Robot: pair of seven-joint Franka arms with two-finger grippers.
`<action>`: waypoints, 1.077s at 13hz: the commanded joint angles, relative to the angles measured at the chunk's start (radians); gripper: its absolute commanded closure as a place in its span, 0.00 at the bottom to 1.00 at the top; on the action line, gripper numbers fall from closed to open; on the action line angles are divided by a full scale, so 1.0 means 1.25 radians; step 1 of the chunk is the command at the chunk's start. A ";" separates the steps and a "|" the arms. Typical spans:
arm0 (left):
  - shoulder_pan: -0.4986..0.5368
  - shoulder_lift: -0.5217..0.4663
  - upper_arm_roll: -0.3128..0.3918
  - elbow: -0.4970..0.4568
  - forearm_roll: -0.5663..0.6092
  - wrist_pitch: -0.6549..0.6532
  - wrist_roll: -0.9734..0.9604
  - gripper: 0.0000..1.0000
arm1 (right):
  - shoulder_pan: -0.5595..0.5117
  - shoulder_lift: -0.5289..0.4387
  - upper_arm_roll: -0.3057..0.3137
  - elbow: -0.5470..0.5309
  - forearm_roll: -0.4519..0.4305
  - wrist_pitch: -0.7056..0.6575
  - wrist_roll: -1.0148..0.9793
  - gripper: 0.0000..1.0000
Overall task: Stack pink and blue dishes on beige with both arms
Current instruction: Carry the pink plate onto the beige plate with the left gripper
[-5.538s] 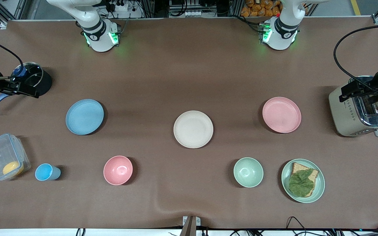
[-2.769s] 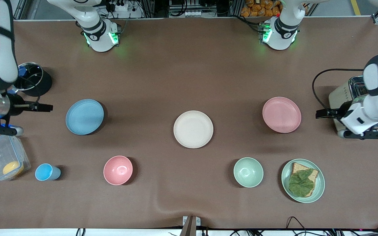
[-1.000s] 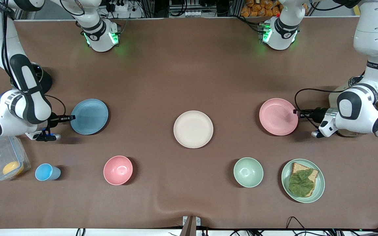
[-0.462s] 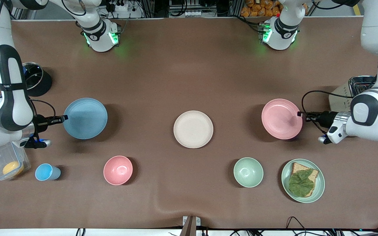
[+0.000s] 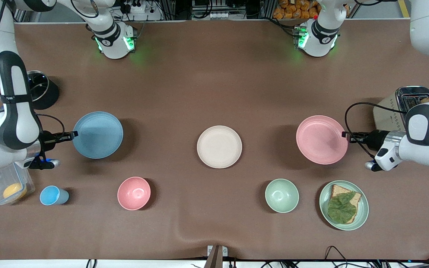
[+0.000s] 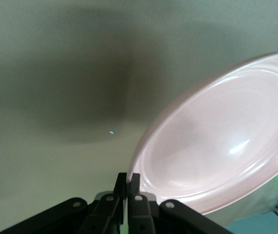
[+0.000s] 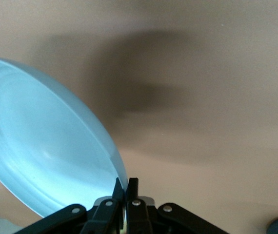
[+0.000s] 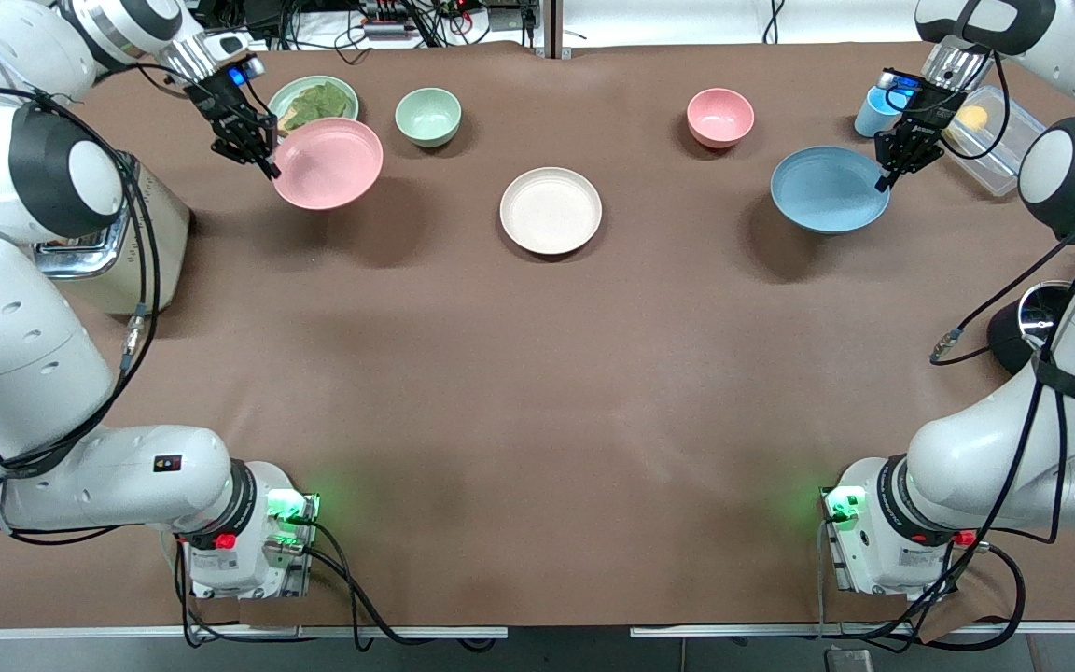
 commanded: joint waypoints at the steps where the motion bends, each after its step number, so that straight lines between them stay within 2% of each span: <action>1: -0.007 -0.048 -0.002 0.015 0.045 -0.030 -0.013 1.00 | -0.003 0.003 0.001 0.011 0.007 -0.012 0.009 1.00; 4: -0.036 -0.048 -0.068 0.014 0.033 -0.032 -0.076 1.00 | -0.003 0.003 0.001 0.011 0.006 -0.012 0.009 1.00; 6: -0.085 -0.027 -0.109 0.015 0.019 -0.008 -0.152 1.00 | -0.003 0.003 0.001 0.011 0.006 -0.012 0.009 1.00; 10: -0.203 0.037 -0.112 0.016 -0.064 0.150 -0.219 1.00 | -0.003 0.003 0.001 0.011 0.004 -0.012 0.009 1.00; 14: -0.369 0.103 -0.110 0.018 -0.116 0.339 -0.335 1.00 | 0.003 0.003 -0.001 0.011 0.002 -0.012 0.010 1.00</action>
